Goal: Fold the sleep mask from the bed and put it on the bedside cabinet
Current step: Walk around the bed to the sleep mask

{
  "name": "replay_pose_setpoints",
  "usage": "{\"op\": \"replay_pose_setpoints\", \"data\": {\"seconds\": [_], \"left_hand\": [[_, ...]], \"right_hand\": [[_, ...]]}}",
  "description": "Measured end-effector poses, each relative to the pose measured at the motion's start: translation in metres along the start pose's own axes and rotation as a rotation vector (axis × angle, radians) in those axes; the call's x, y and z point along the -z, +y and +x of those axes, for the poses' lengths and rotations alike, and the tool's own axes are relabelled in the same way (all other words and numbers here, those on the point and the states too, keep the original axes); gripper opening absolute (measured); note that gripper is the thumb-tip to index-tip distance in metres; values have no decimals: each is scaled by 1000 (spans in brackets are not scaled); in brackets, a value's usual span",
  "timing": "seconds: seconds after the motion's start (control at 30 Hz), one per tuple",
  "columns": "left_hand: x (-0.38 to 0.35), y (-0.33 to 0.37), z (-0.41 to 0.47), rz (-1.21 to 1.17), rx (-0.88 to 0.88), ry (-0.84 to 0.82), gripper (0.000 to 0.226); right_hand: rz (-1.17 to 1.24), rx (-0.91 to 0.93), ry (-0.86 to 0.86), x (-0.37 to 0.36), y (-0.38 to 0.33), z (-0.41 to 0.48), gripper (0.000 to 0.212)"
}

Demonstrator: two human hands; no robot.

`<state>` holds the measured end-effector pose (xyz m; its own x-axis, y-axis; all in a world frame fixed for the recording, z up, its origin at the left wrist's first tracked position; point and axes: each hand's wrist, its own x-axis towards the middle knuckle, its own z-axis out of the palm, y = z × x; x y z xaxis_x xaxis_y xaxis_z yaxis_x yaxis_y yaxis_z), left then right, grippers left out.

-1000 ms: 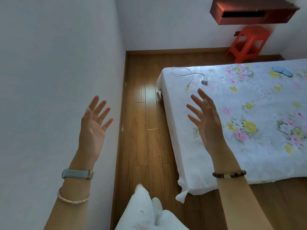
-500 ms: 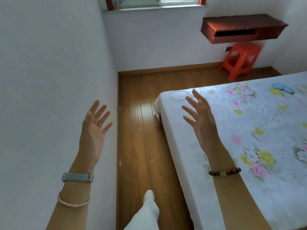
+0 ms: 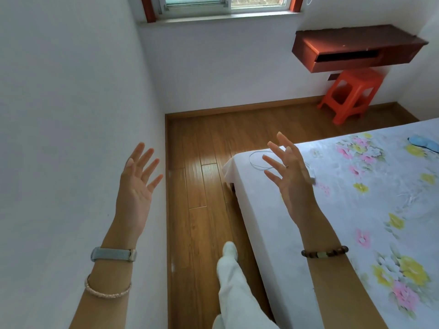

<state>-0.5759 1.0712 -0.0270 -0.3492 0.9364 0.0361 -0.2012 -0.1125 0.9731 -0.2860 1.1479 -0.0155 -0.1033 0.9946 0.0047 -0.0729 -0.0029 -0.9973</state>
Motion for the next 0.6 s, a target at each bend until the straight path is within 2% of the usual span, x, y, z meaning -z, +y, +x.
{"op": "replay_pose_setpoints", "data": {"seconds": [0.17, 0.43, 0.6], "left_hand": [[-7, -11, 85, -5, -4, 25, 53], [-43, -9, 234, 13, -28, 38, 53], [-56, -10, 311, 12, -36, 34, 54]], "right_hand": [[-8, 6, -10, -14, 12, 87, 41], [6, 1, 0, -26, 9, 233, 44], [5, -7, 31, -30, 7, 310, 38]]}}
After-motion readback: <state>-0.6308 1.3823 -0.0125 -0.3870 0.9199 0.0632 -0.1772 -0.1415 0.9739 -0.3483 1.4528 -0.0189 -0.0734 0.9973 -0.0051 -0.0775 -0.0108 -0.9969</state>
